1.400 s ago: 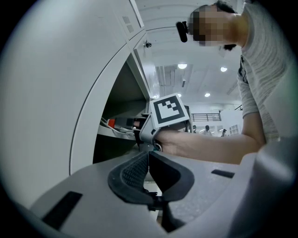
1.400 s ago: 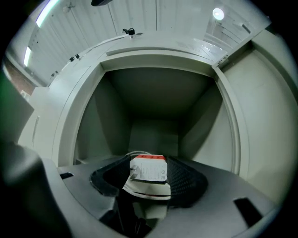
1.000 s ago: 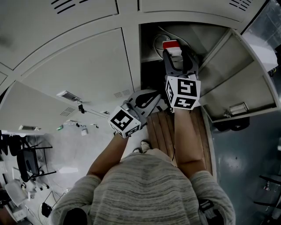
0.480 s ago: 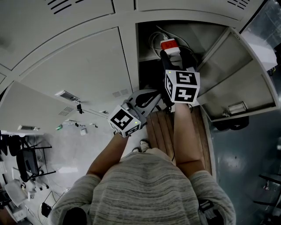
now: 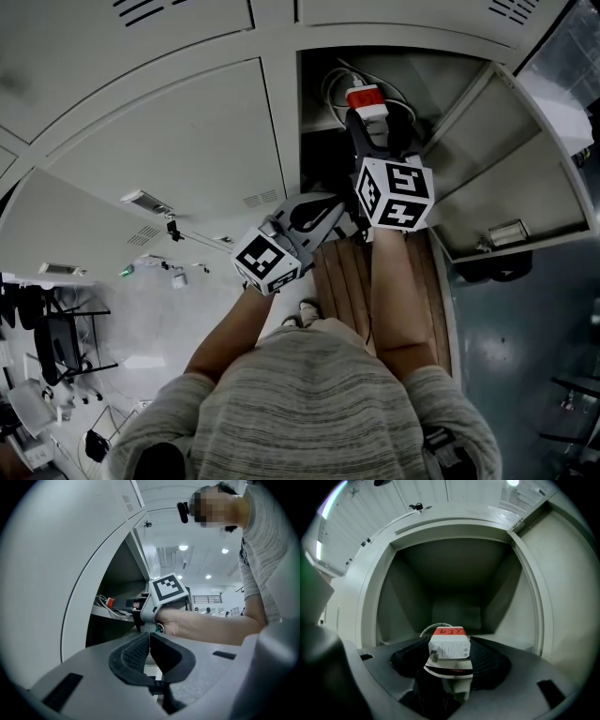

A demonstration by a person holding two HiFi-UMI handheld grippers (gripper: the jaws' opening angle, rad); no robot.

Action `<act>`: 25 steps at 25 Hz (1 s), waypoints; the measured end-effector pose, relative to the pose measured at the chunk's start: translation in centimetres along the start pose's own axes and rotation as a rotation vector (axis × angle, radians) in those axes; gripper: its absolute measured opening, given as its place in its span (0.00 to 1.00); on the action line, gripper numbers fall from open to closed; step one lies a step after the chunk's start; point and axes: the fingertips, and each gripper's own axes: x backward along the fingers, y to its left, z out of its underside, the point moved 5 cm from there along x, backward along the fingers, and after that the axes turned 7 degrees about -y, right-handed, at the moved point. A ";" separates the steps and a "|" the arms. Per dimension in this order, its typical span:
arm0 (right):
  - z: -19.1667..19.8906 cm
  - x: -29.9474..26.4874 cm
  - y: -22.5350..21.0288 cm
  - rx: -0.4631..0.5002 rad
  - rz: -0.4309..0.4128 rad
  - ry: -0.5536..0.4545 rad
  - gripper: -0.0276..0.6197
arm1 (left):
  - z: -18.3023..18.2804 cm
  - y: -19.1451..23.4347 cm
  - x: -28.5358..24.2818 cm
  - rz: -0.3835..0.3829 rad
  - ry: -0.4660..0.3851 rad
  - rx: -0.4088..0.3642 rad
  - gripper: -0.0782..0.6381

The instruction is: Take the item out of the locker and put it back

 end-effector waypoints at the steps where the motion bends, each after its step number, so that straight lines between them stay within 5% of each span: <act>1: 0.0 0.1 0.1 -0.004 0.000 -0.017 0.45 | 0.0 0.0 0.0 -0.003 0.002 0.004 0.12; 25: -5.7 4.9 0.3 0.018 -0.013 -0.368 0.45 | -0.9 -0.1 -0.4 -0.007 -0.016 0.000 0.12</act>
